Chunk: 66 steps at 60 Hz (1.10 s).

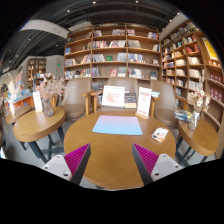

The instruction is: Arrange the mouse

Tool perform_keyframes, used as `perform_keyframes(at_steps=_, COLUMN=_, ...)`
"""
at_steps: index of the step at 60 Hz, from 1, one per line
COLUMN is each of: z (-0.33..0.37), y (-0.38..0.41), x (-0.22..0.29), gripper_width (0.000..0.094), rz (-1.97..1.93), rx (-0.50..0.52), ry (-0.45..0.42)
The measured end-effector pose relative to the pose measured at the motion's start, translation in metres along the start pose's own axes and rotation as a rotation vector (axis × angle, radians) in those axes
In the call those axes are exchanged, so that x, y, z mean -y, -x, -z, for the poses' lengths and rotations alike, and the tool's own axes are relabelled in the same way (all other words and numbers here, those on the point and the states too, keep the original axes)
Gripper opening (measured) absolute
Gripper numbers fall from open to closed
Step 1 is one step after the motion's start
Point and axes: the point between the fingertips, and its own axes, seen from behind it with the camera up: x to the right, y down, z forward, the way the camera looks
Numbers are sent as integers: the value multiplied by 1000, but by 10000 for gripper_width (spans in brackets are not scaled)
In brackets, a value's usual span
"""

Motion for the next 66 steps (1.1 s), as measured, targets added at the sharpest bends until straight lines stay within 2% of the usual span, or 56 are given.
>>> perform_keyframes(at_steps=7, z=-16, y=-44, x=-3, gripper_width=861, rz=-1, rx=-84, ry=14)
perform_keyframes(at_steps=8, z=-3, y=-31, x=-3, gripper_width=862, rz=-5, rx=-92, ry=19)
perform_keyframes(at_steps=9, z=-17, y=-58, x=-4, gripper_width=860, rz=-5, rx=-96, ry=19)
perform_keyframes(at_steps=19, z=-31, y=-129, x=-9, gripper_width=859, rz=6, rx=-188, ry=41)
perform_keyframes(at_steps=30, z=-41, y=-172, x=-16, gripper_width=860, rz=-2, rx=-234, ry=73)
perform_keyframes(at_steps=66, z=-140, y=-228, x=-43, gripper_width=853, rz=-86, rx=-242, ry=228)
